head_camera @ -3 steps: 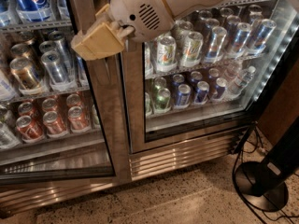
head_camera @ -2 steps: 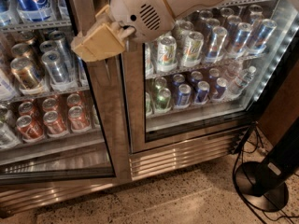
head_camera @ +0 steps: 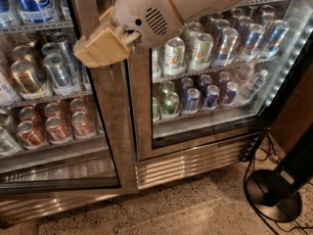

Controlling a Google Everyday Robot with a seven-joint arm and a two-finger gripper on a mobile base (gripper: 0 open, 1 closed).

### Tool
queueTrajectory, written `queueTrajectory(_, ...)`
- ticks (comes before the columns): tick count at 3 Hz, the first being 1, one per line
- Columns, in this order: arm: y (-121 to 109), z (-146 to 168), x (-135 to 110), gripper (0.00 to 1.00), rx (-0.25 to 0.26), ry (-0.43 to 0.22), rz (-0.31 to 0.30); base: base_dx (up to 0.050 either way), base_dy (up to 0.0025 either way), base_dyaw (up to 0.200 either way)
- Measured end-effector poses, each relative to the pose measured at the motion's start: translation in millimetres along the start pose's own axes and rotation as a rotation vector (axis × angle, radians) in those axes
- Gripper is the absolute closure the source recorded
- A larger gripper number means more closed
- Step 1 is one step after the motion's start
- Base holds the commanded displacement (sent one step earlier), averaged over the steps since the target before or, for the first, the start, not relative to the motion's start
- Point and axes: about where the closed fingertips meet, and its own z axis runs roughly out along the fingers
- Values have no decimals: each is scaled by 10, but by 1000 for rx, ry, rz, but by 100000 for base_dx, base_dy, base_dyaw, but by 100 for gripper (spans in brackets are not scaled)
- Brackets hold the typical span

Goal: Open left fridge door

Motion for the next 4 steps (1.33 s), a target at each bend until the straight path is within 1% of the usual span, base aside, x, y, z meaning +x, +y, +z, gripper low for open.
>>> queueTrajectory(1, 110, -6, 13, 100, 21, 5, -3, 0, 0, 0)
queueTrajectory(2, 111, -3, 10, 82, 21, 5, -3, 0, 0, 0)
queueTrajectory(4, 128, 2, 11, 36, 29, 7, 2, 0, 0, 0)
